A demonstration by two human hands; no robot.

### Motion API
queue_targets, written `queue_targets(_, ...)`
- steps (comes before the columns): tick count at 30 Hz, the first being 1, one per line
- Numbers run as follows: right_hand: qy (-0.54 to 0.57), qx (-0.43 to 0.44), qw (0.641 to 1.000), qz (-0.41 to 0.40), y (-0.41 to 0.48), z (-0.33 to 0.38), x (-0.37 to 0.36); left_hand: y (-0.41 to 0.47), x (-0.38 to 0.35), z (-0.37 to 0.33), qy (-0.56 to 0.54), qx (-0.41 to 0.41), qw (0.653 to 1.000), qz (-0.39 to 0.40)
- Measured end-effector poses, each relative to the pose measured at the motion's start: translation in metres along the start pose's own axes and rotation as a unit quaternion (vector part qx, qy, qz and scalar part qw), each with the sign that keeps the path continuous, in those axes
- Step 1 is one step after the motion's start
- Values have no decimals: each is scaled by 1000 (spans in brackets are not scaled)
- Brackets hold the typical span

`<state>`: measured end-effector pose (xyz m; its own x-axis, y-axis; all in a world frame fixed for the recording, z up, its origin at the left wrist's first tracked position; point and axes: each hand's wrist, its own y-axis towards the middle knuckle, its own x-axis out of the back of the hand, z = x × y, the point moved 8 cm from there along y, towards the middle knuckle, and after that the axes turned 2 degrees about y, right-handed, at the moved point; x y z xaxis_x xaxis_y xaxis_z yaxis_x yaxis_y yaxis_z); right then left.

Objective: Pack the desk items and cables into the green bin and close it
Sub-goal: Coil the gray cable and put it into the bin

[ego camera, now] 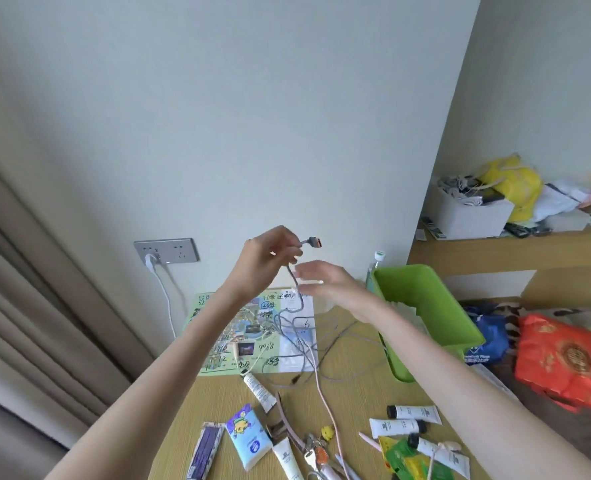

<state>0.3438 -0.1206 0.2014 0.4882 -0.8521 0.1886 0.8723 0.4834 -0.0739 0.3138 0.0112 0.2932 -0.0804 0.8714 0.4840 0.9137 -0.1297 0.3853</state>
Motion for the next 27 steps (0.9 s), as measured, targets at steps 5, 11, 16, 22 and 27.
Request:
queue_targets(5,27,33,999,-25,19,6,-1,19,25,-21,-103,12,995,0)
queue_targets(11,48,95,989,-103,33,30,39,21,48,7,-170,115,978,-40)
queue_targets(16,-5,198,967,-161,37,74,51,18,50,33,-169,155,968,-102)
queue_targets(22,-21,289,932,-218,29,103,48,23,35,40,-299,180,935,-68)
queue_targets(27,-52,243,960,-129,40,82,23,39,36,23,-487,109,864,-60)
